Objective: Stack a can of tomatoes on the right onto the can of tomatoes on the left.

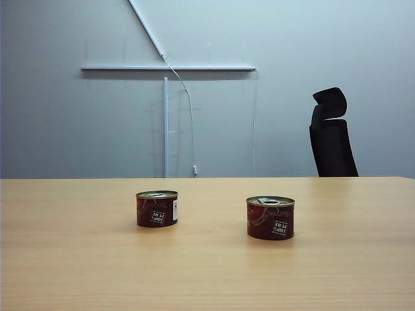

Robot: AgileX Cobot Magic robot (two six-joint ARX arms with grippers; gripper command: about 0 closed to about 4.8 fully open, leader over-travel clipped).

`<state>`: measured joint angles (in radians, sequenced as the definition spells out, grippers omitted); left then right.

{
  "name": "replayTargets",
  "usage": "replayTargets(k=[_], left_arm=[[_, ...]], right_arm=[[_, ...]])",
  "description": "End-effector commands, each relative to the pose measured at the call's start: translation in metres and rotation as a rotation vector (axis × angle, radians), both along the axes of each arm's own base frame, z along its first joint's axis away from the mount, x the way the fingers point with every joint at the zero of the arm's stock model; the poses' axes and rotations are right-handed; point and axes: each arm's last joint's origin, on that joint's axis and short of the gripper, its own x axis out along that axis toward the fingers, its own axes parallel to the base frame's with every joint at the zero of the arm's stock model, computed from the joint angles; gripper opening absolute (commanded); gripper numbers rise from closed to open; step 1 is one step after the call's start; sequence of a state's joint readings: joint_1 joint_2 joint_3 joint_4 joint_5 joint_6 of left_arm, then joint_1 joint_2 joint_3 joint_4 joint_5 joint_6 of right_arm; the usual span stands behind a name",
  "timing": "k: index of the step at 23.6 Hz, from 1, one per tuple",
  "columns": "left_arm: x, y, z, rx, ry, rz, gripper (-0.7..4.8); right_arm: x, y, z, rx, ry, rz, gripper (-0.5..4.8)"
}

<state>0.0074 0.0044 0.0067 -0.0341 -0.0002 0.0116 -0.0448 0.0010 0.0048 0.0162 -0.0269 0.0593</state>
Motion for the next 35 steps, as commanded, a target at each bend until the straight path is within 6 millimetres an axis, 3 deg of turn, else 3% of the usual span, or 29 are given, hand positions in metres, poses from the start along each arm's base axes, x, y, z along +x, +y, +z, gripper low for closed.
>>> replayTargets(k=[1,8,12,17,22,27,30,31,33,35], left_arm=[[0.000,0.000,0.002,0.007,-0.013,-0.002,-0.02],[0.000,0.000,0.002,0.007,-0.014,-0.004,-0.02],[0.000,-0.007,0.002,0.007,-0.014,-0.052,-0.02],[-0.008,-0.040,0.002,0.006,-0.014,-0.372,-0.02],[-0.020,-0.060,-0.001,0.015,0.015,-0.619,-0.02],[-0.026,-0.065,-0.010,0.053,0.103,-0.695,-0.02],[-0.026,-0.065,-0.014,0.067,0.140,-0.712,-0.02],[-0.026,-0.065,-0.014,0.067,0.139,-0.712,-0.02],[-0.026,-0.065,-0.014,0.067,0.140,-0.712,-0.02],[-0.026,-0.065,-0.014,0.067,0.141,-0.714,-0.02]], right_arm=[[0.000,0.000,0.000,-0.004,-0.014,-0.001,-0.05],[0.000,0.000,0.001,-0.004,-0.016,0.003,-0.05],[0.000,0.003,0.001,0.064,-0.020,0.098,-0.05],[-0.002,0.007,0.015,0.187,-0.131,0.267,-0.04],[-0.007,0.009,0.032,0.281,-0.139,0.310,-0.05],[-0.005,0.013,0.050,0.293,-0.022,0.359,-0.05],[0.008,0.021,0.060,0.196,0.068,0.478,-0.04],[0.014,0.024,0.061,0.162,0.097,0.500,0.08],[0.023,0.030,0.060,0.089,0.145,0.521,0.84],[0.035,0.038,0.056,0.018,0.209,0.551,2.58]])
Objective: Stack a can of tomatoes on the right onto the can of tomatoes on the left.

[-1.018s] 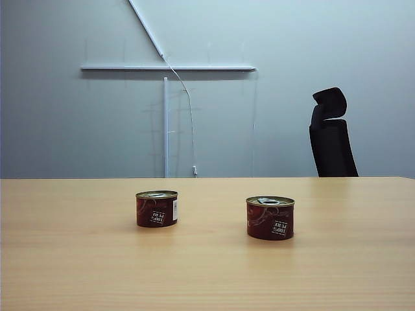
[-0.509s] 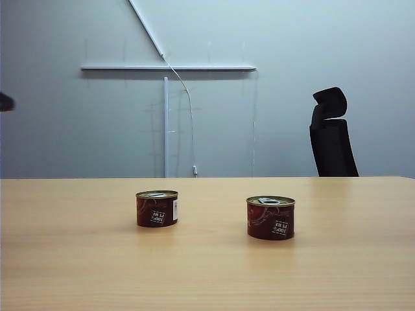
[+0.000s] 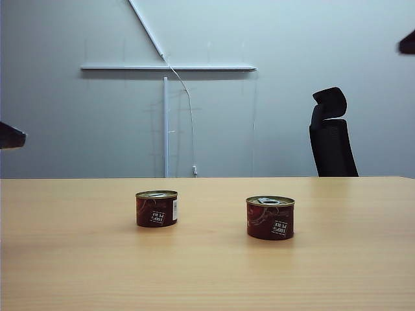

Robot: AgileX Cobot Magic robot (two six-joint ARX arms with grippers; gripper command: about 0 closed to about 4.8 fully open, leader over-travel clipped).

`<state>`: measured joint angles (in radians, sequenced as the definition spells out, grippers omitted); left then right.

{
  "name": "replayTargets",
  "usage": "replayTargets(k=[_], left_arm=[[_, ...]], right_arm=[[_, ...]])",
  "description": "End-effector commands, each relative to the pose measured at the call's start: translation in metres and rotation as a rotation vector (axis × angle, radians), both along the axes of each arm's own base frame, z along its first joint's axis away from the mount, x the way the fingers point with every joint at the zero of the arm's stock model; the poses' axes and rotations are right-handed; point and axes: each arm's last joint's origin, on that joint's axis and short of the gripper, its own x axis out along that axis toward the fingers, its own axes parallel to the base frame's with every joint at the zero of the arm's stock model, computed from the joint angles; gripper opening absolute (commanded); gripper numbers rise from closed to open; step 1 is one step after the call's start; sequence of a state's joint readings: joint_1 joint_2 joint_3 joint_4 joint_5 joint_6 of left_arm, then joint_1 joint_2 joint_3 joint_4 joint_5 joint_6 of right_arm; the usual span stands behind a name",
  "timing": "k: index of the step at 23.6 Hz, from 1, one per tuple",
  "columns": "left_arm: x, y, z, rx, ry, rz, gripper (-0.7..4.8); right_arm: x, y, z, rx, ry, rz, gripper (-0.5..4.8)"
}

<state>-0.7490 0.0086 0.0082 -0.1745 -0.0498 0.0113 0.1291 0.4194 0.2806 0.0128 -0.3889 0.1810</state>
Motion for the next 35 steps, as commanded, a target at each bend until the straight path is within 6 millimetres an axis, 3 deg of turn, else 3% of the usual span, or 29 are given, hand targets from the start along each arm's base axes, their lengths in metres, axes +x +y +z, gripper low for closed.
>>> replayTargets(k=[1,2,3,7,12,28,29,32,33,35], left_arm=[[0.000,0.000,-0.001,0.011,0.003,-0.009,-0.02],[0.000,0.000,-0.001,0.011,0.003,-0.009,-0.02],[0.000,0.000,-0.001,0.011,0.003,-0.009,-0.02],[0.000,0.000,-0.001,0.013,0.006,-0.010,-0.02],[0.000,0.000,-0.001,0.014,0.008,-0.012,-0.02],[0.000,0.000,-0.001,0.013,0.006,-0.012,-0.02],[0.000,0.000,-0.001,0.013,0.006,-0.012,-0.02],[0.000,0.000,-0.001,0.013,0.006,-0.011,-0.02],[0.000,0.000,-0.001,0.013,0.006,-0.009,-0.02],[0.000,0.000,-0.001,0.013,0.006,-0.009,-0.02]], right_arm=[[0.016,0.012,-0.005,-0.149,0.022,0.052,3.55],[0.022,0.018,-0.009,-0.189,0.054,0.086,4.68],[0.026,0.023,-0.014,-0.220,0.075,0.121,4.79],[0.047,0.057,-0.048,-0.398,0.154,0.278,4.79],[0.063,0.075,-0.067,-0.422,0.160,0.298,4.79],[0.108,0.099,-0.090,-0.420,0.197,0.332,4.79],[0.110,0.100,-0.091,-0.420,0.199,0.335,4.30],[0.114,0.103,-0.087,-0.397,0.191,0.362,0.25],[0.118,0.107,-0.080,-0.362,0.169,0.412,-0.02],[0.125,0.118,-0.065,-0.299,0.139,0.459,-0.03]])
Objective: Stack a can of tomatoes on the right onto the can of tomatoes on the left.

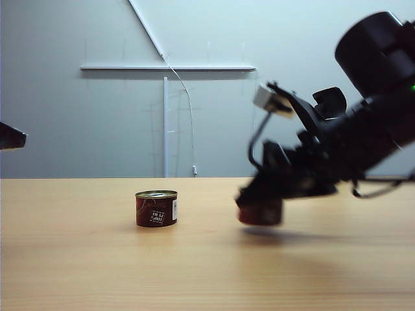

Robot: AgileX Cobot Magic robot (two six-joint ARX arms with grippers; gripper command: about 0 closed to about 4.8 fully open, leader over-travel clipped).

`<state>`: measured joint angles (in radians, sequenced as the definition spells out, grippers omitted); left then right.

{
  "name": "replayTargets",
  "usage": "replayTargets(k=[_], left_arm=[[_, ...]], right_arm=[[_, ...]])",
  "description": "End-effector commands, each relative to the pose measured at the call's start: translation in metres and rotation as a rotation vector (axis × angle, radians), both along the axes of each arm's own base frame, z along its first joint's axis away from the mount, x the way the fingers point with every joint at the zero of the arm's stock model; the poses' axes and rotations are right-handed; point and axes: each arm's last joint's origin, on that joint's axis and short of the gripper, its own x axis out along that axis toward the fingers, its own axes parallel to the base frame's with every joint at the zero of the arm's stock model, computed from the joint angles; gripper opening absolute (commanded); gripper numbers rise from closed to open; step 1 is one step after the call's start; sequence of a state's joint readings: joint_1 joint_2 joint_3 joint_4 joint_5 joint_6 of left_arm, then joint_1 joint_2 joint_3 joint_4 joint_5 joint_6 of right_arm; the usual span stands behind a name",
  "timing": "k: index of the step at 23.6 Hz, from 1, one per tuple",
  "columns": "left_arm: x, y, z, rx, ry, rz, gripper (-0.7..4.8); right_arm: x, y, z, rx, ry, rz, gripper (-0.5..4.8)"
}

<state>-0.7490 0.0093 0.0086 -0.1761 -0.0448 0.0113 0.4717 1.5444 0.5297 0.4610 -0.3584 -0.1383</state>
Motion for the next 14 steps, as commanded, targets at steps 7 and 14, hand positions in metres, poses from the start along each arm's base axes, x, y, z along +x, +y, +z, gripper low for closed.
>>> replayTargets(k=[7,14], left_arm=[[0.000,0.000,-0.001,0.012,0.003,-0.004,-0.02],[0.000,0.000,0.000,0.009,0.000,-0.004,-0.02]], right_arm=[[0.024,0.057,0.044,0.120,-0.128,0.132,-0.03],[0.053,0.100,0.043,0.096,-0.140,0.127,-0.03]])
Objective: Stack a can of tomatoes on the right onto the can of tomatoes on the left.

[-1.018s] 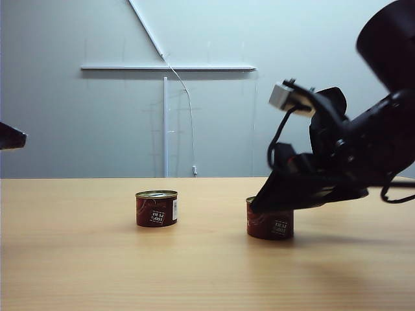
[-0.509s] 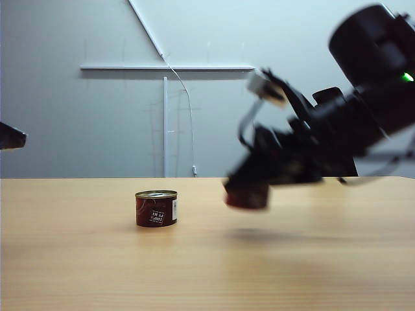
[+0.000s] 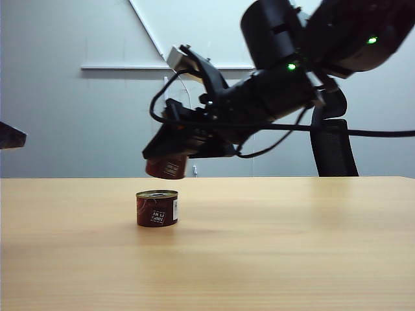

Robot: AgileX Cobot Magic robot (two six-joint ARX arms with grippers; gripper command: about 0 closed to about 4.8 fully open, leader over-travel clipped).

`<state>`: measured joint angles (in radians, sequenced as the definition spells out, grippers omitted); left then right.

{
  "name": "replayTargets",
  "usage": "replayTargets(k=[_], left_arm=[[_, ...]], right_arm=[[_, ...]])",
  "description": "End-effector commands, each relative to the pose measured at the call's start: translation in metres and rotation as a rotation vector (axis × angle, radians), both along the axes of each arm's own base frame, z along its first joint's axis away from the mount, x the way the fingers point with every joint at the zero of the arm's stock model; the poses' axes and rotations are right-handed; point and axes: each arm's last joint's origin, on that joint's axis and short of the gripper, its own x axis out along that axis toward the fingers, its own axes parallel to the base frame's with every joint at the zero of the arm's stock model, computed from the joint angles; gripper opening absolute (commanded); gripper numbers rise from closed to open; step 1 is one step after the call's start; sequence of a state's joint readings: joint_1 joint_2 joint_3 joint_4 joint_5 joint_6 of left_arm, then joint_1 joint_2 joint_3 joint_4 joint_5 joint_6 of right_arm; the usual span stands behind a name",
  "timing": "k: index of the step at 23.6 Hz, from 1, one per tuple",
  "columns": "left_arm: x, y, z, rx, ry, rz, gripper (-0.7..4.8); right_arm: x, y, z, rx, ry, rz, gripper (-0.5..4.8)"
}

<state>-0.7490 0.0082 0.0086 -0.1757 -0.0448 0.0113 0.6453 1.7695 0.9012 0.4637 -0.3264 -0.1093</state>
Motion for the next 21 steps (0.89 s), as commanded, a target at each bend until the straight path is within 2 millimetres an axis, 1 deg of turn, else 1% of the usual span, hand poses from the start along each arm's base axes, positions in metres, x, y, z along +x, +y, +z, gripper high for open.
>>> replayTargets(k=[1,5,7,14,21], left_arm=[[0.000,0.000,-0.001,0.010,0.001,-0.004,-0.02],[0.000,0.000,-0.001,0.010,0.001,-0.004,-0.02],[0.000,0.000,-0.001,0.010,0.001,-0.004,-0.02],[0.000,0.000,0.000,0.008,-0.001,-0.004,-0.02],[0.000,0.000,0.000,0.008,-0.001,-0.004,-0.02]], right_arm=[[0.009,0.011,0.006,0.008,-0.016,0.000,-0.03],[0.015,0.019,0.007,-0.030,-0.002,0.016,-0.03],[0.014,0.024,0.005,-0.065,0.003,0.016,-0.03],[0.013,0.023,0.001,-0.108,0.032,0.017,-0.03],[0.014,0.023,0.000,-0.130,0.009,0.004,0.00]])
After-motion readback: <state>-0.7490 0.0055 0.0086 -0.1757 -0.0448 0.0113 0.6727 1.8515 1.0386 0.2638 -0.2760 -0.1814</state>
